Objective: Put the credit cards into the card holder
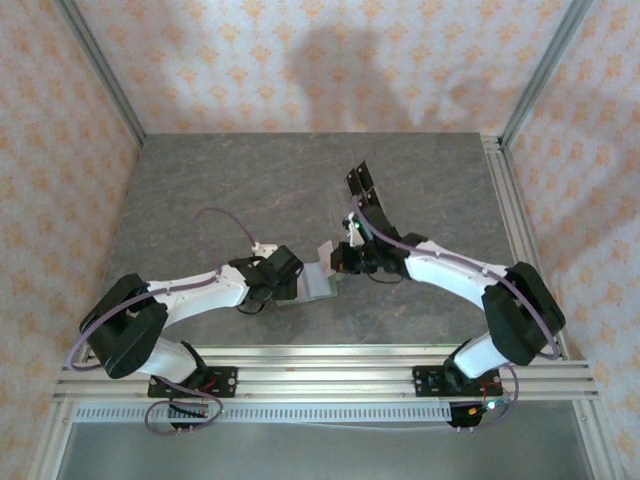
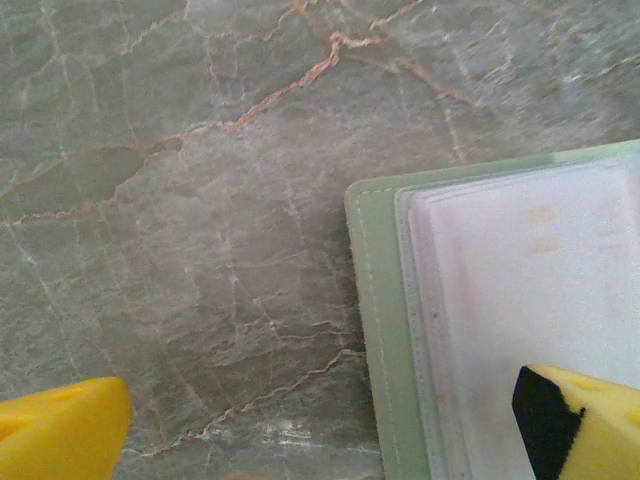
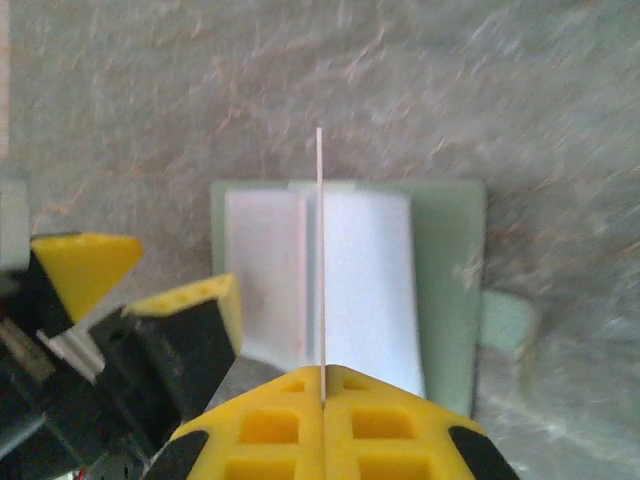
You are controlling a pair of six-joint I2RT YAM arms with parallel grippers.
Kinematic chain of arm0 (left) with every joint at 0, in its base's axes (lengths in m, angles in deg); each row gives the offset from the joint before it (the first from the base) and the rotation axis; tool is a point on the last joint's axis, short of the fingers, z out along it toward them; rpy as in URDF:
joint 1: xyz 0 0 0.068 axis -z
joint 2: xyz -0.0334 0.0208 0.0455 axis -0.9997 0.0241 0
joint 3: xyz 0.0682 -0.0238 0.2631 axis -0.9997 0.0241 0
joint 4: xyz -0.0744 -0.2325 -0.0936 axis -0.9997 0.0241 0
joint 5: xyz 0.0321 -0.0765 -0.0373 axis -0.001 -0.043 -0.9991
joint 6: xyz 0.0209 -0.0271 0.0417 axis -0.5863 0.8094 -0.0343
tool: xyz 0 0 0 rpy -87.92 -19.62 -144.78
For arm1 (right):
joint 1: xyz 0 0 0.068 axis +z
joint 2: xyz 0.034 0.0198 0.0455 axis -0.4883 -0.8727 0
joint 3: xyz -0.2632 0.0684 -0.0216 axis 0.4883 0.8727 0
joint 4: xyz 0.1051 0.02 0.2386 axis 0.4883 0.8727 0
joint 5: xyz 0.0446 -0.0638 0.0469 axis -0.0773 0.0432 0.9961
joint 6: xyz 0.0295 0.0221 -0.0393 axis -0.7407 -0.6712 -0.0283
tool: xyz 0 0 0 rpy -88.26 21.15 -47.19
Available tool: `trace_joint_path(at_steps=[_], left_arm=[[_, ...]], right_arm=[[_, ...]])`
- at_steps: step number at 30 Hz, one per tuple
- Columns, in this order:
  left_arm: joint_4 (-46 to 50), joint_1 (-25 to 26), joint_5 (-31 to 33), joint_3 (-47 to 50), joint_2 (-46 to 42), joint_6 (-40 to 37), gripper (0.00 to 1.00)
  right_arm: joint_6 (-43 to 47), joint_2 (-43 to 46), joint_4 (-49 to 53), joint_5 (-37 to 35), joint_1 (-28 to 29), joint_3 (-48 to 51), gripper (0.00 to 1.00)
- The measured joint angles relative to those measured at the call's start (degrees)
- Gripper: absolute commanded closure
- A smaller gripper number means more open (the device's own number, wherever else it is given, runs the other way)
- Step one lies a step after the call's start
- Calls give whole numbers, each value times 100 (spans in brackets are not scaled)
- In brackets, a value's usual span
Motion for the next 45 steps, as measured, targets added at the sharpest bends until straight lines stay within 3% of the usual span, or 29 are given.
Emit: trace_joint_path(at_steps=[14,45], left_arm=[[24,109,179,61,90,393,0],[24,160,286,155,46,632,0]], right_arm=[[-962,-435,-2424,125,514,955,100],[-1276,-1285,-3827,317,514,1307,100]])
